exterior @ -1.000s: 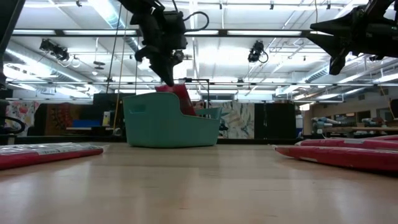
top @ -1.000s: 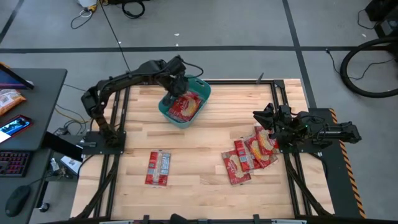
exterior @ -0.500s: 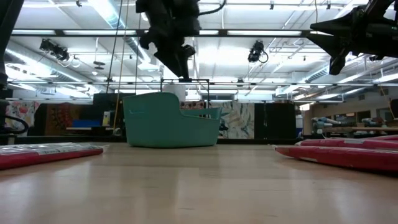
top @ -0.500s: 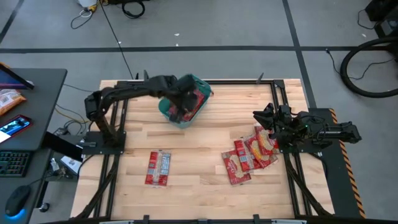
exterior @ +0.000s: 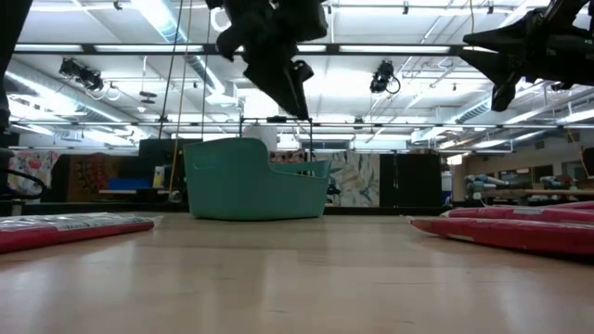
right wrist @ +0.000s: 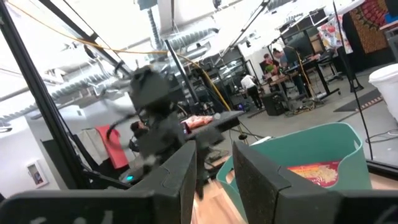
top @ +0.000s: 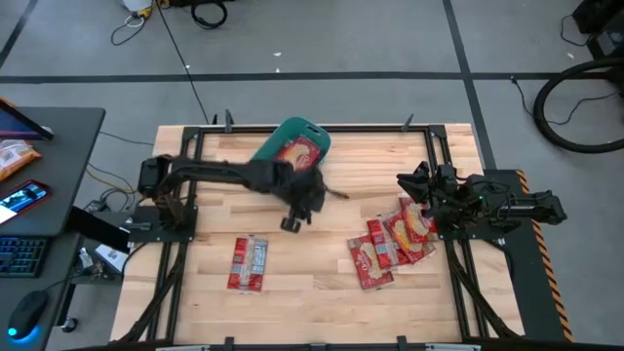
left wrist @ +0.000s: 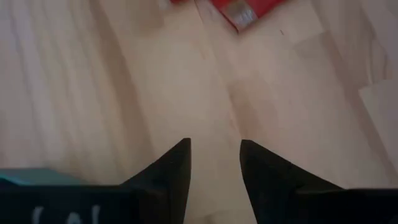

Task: Sort popcorn bags into baskets
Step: Put the red popcorn bag into the blue bin

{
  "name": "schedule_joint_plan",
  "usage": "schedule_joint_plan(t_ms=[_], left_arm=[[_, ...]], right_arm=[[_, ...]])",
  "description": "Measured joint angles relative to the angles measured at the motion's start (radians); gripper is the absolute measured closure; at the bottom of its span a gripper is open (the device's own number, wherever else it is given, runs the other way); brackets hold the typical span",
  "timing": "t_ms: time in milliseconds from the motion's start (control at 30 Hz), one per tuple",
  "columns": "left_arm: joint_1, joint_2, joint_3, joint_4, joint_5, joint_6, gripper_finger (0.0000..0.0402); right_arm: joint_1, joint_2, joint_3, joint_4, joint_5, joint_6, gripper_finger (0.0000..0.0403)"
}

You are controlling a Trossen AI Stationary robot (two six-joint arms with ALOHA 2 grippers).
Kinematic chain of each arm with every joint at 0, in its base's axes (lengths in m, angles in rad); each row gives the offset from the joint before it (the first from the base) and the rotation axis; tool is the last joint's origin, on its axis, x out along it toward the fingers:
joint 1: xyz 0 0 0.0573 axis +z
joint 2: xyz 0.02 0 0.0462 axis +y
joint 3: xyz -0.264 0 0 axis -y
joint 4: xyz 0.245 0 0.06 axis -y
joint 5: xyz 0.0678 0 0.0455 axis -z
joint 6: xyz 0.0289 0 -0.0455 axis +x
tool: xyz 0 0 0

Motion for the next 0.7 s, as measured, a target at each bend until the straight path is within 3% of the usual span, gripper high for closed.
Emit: schedule_joint_plan(t_ms=[167, 400, 567, 700], left_arm=[[-0.107, -0.001, -0.112, 0.136, -0.123, -0.038, 0.0260], [-0.207, -0.001, -0.218, 0.324, -0.149, -0.103, 0.0260], [-0.261, -0.029, -0.297, 0.398, -0.252, -0.135, 0.0260], [-0.281, -0.085, -0.377, 0.483, -0.277, -0.187, 0.0260]], right_arm=[[0.000, 0.000, 0.000, -0.002, 0.001, 0.000, 0.0291], [0.000, 0.000, 0.000, -0.002, 0.000, 0.000, 0.0291], [0.000, 0.000, 0.000, -0.001, 0.000, 0.011, 0.0291], [0.000, 0.001, 0.000, 0.004, -0.005, 0.093, 0.0291]])
